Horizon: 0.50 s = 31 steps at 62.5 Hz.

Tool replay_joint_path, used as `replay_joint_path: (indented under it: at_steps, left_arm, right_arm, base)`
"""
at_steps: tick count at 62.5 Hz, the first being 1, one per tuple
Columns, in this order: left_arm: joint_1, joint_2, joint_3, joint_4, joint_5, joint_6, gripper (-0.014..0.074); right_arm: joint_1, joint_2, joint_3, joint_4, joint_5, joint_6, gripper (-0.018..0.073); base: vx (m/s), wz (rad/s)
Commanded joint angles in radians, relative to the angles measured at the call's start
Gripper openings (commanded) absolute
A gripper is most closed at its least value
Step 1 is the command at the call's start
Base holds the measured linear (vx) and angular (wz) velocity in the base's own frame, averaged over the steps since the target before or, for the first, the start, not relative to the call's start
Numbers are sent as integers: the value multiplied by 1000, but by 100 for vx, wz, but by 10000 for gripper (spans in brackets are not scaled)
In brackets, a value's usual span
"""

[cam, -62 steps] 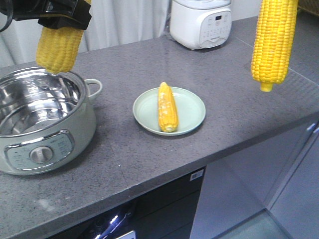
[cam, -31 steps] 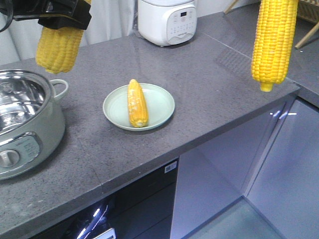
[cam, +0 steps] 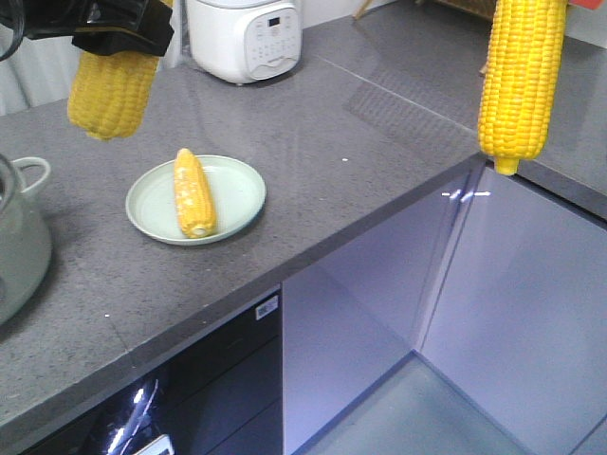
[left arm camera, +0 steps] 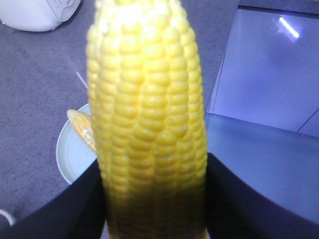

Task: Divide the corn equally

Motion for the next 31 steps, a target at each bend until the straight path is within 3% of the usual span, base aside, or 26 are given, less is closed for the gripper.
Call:
replay_joint_path:
  at_steps: [1, 31]
  left_arm:
    - [-2, -35, -22, 2, -30, -11, -8]
    - [-2, -35, -22, 2, -30, -11, -8]
  right_arm:
    - [-5, -26, -20, 35, 2, -10, 101]
    - [-5, -26, -20, 35, 2, -10, 101]
  base:
    - [-4, -27]
    - [-4, -22]
